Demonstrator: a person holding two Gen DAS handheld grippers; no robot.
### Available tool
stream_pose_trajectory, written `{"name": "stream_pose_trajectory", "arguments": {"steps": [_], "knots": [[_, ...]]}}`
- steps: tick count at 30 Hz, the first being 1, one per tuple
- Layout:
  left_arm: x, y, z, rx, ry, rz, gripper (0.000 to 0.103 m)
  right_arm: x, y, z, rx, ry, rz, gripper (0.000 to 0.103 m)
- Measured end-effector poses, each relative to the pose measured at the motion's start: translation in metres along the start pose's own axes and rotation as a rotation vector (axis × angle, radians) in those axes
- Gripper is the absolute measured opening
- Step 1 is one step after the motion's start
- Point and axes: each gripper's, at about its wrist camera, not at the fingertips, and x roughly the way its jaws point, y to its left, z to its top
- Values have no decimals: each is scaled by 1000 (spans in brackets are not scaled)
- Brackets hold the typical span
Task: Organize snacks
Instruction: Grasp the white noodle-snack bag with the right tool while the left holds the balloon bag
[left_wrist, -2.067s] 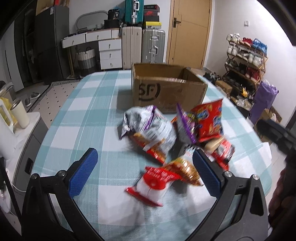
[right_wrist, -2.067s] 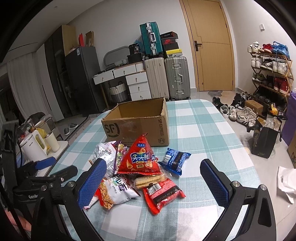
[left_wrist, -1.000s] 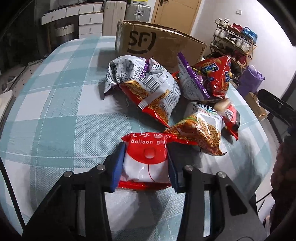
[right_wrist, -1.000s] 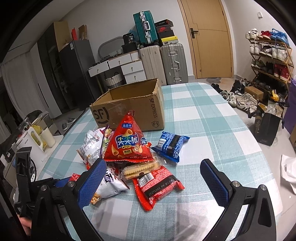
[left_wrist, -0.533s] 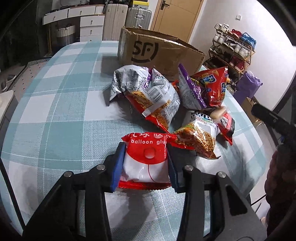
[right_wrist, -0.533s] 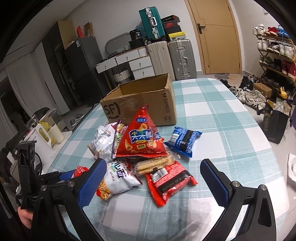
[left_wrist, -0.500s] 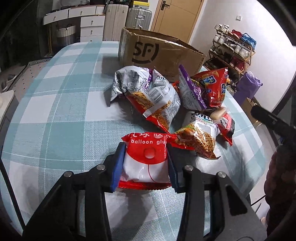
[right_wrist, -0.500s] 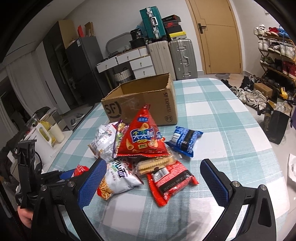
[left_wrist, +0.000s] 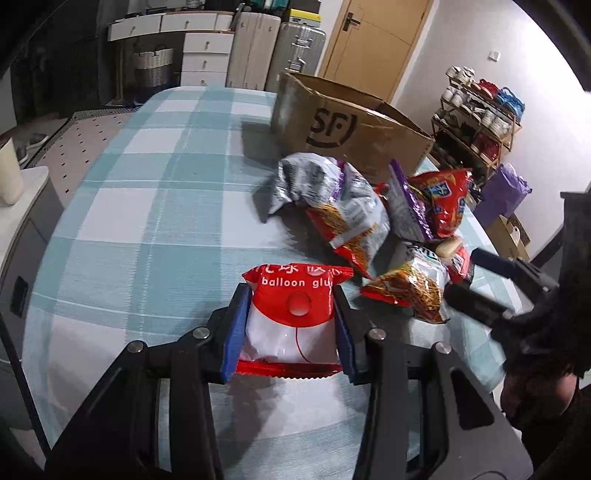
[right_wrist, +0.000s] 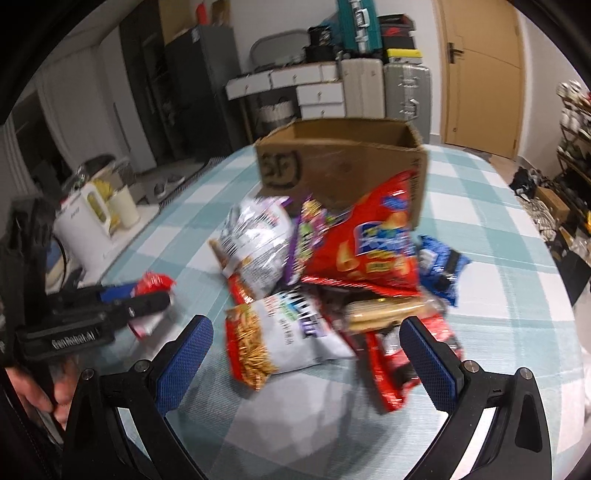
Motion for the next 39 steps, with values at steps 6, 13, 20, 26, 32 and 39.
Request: {"name": "stream_pose_trajectory", "arguments": {"steps": [6, 13, 20, 26, 32, 39], "knots": [[-11, 12, 3, -21, -14, 21, 39, 24, 19, -3, -64, 52, -20, 103], [-15, 15, 5, -26, -16, 31, 39, 37, 23, -3, -88, 75, -58, 103], [-15, 16, 5, -33, -10, 43, 39, 47, 27, -2, -119, 85, -85, 103], [-15, 16, 4, -35, -4, 56, 39, 53, 26, -1, -123, 96, -82, 103], [-13, 16, 5, -41, 2, 60, 39, 57, 26, -2, -134, 93, -83, 93], [-13, 15, 5, -38, 4, 63, 39, 56, 29, -5, -145, 93, -70, 81]]}}
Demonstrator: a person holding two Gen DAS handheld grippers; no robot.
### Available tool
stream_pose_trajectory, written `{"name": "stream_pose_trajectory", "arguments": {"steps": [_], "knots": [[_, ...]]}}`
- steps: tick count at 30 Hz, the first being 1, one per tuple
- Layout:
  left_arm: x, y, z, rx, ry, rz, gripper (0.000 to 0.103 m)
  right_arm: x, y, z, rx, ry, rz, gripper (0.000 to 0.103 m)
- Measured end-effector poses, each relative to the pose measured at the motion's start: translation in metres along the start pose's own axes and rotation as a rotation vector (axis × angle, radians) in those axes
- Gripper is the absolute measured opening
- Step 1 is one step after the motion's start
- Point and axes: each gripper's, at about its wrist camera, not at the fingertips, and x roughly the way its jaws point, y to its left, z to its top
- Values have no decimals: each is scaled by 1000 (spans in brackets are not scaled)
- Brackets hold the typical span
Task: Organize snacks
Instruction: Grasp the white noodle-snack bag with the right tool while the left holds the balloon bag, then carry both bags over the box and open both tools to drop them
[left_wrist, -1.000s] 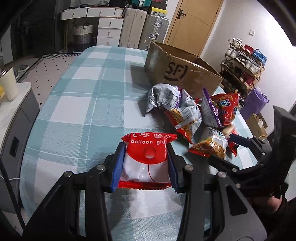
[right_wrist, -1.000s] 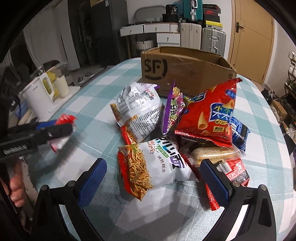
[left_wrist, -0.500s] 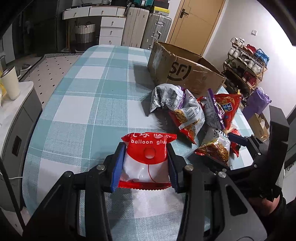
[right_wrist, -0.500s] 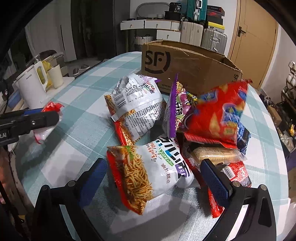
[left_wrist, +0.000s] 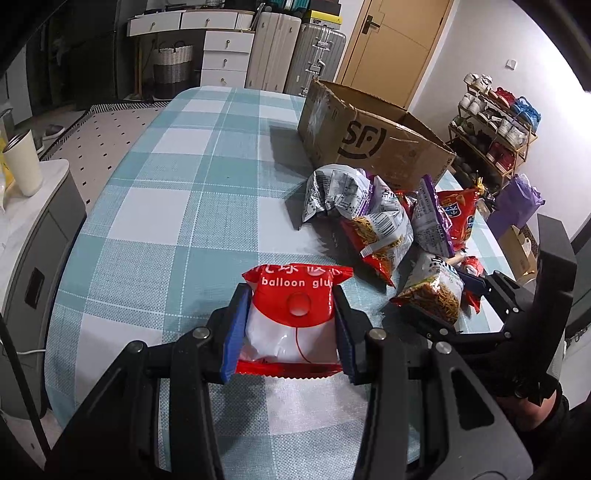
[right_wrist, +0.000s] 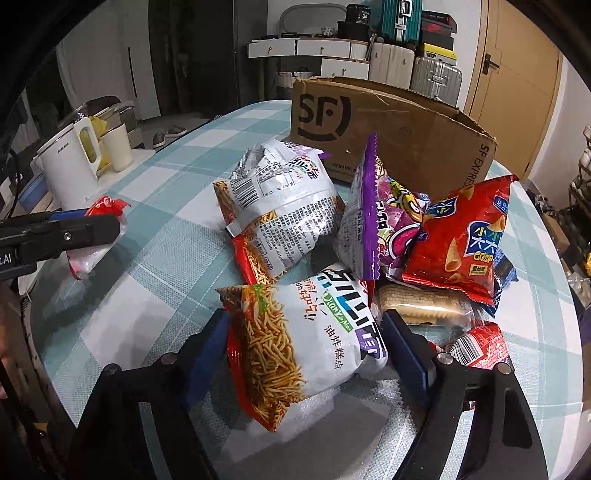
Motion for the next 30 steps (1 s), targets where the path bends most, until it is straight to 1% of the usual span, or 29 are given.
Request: {"name": "stream_pose_trajectory", "arguments": {"steps": [7, 14, 23, 30], "knots": [[2, 0, 1, -4, 8, -1, 39, -3, -4, -1, 15, -8, 6, 75], [2, -3, 2, 5, 7, 4, 39, -9, -2, -3, 11, -10, -2, 71], [-6, -10, 2, 13, -4, -4, 39, -21, 2, -6, 4, -29, -8, 71], [-14, -17, 6, 30, -20, -16, 39, -39, 5, -4, 1, -70, -13, 71]]}}
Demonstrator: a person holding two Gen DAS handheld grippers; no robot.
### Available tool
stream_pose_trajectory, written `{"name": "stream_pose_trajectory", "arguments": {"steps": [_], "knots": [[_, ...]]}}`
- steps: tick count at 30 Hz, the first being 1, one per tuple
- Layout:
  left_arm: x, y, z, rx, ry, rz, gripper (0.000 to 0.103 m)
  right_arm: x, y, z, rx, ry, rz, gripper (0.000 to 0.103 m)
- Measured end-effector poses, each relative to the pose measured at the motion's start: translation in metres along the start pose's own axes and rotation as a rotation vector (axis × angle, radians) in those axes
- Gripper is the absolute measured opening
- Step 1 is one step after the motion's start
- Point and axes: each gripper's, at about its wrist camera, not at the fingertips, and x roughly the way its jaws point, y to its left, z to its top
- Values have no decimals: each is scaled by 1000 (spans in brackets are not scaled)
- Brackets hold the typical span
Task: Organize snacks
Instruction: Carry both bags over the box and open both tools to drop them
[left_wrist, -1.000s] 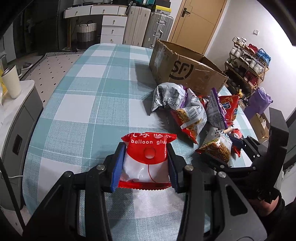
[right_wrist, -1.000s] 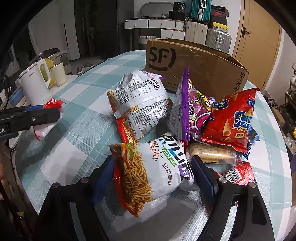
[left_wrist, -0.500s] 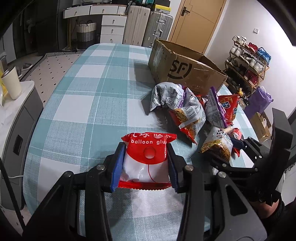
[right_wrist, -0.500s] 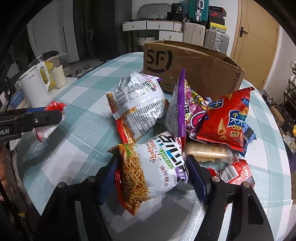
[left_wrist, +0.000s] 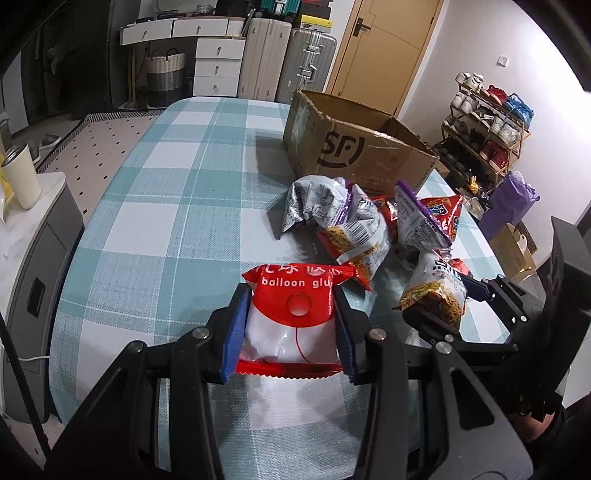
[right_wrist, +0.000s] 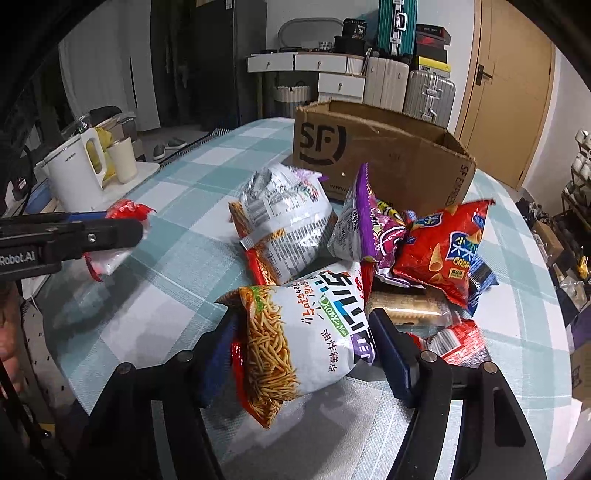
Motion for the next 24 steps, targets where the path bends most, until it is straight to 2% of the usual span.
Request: {"name": "stream_pose_trajectory", "arguments": {"steps": [9, 24], "knots": [[-4, -15, 12, 27, -22, -31, 39, -33, -8, 9, 33, -79, 45, 71], [-1, -54, 67, 119, -84, -96, 40, -75, -55, 32, 158, -209, 145, 70]]}}
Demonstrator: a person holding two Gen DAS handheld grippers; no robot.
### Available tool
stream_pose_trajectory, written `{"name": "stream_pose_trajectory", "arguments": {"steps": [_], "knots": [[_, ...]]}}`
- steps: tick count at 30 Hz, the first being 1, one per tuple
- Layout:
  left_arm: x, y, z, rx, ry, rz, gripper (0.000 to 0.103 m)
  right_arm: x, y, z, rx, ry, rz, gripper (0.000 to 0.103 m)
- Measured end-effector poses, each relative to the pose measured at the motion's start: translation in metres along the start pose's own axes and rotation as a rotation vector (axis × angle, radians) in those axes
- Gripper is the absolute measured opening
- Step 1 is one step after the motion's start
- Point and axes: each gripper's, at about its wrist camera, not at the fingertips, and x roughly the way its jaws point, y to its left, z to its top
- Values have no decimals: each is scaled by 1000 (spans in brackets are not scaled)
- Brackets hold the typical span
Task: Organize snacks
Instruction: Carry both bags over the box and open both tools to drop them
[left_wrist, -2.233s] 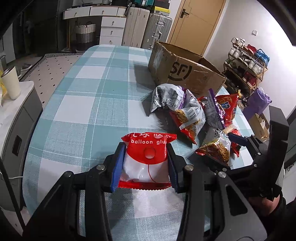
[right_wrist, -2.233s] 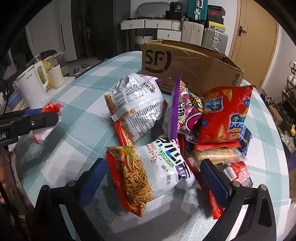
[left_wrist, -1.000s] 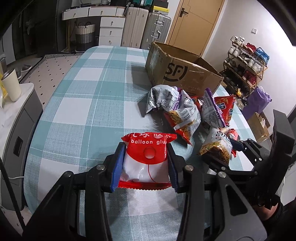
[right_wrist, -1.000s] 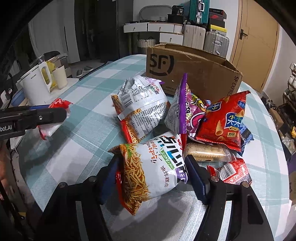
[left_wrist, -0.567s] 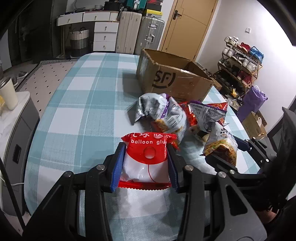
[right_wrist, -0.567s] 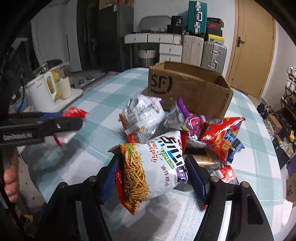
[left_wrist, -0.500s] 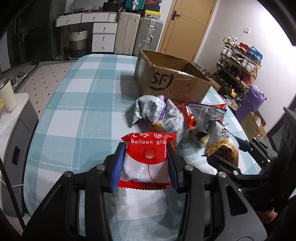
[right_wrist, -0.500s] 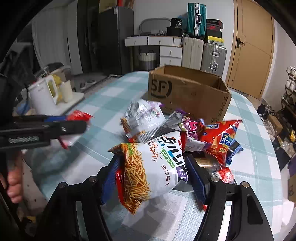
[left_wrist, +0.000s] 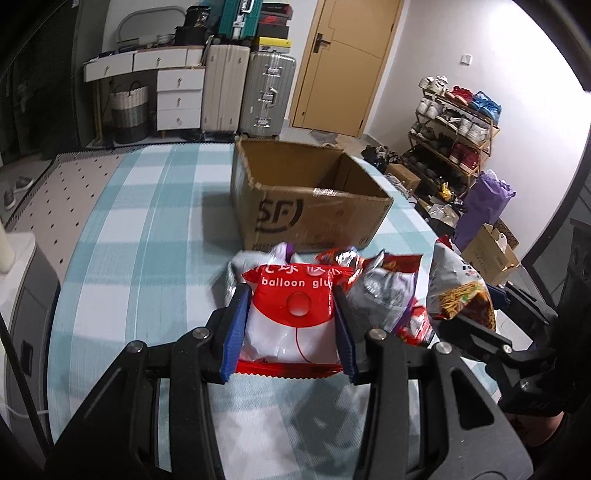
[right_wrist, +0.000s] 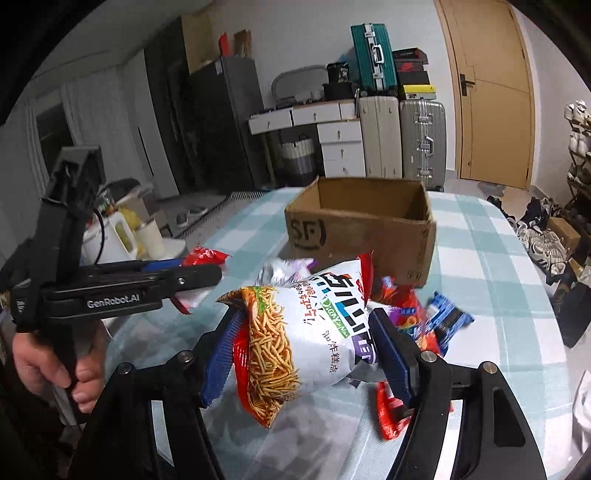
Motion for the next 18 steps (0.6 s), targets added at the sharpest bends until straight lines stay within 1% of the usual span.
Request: {"name": "stream_pose_trajectory", "arguments": {"steps": [8, 13, 18], "knots": [[12, -17, 45, 49, -14, -25, 40, -2, -20, 36, 28, -41, -2, 70], [20, -26, 77, 81, -28, -30, 40, 2, -27, 70, 21, -61, 0, 70], [36, -28, 113, 81, -25, -38, 40, 15, -35, 107, 21, -61, 12, 70]]}}
